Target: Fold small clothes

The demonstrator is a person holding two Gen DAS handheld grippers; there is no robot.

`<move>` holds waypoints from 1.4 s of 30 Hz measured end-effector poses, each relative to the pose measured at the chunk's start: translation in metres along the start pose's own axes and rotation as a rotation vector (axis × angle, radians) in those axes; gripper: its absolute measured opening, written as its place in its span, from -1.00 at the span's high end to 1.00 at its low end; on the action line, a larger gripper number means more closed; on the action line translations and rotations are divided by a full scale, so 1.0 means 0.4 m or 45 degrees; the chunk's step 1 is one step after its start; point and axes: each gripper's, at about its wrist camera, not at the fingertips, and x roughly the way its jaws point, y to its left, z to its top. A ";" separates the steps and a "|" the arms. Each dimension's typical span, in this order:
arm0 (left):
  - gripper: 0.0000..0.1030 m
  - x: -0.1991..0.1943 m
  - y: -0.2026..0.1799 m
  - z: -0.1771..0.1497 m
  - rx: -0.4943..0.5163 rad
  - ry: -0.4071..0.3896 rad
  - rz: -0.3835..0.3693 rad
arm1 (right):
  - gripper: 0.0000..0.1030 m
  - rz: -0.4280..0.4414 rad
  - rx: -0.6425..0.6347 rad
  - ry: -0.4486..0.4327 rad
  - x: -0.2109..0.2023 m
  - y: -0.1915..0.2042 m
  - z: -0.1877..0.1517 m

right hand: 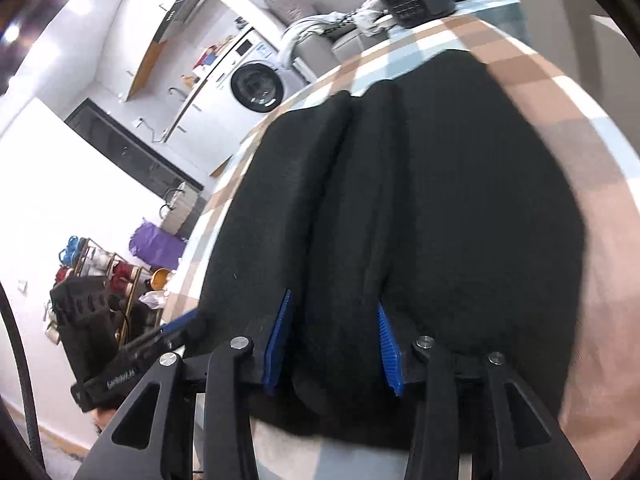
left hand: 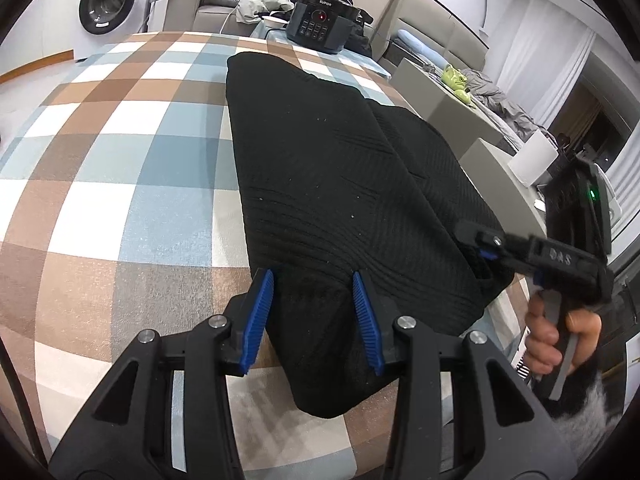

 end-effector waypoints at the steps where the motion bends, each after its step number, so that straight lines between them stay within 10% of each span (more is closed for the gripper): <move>1: 0.28 -0.001 0.000 0.000 -0.001 -0.001 0.002 | 0.19 -0.005 -0.016 0.009 0.014 0.015 0.010; 10: 0.28 -0.001 0.006 0.008 -0.006 -0.001 -0.003 | 0.21 -0.119 -0.200 0.064 0.084 0.071 0.045; 18: 0.28 -0.009 0.002 0.017 -0.011 -0.019 -0.007 | 0.91 -0.219 -0.349 -0.020 0.047 0.142 0.039; 23: 0.27 -0.052 -0.012 0.036 -0.015 -0.075 -0.036 | 0.93 -0.321 -0.450 -0.185 -0.084 0.200 0.052; 27: 0.18 -0.043 -0.018 0.038 -0.013 -0.068 -0.030 | 0.92 -0.504 -0.339 -0.100 -0.064 0.095 0.032; 42: 0.18 0.016 -0.029 0.007 -0.009 0.036 0.004 | 0.51 -0.285 -0.028 -0.056 -0.060 -0.024 0.049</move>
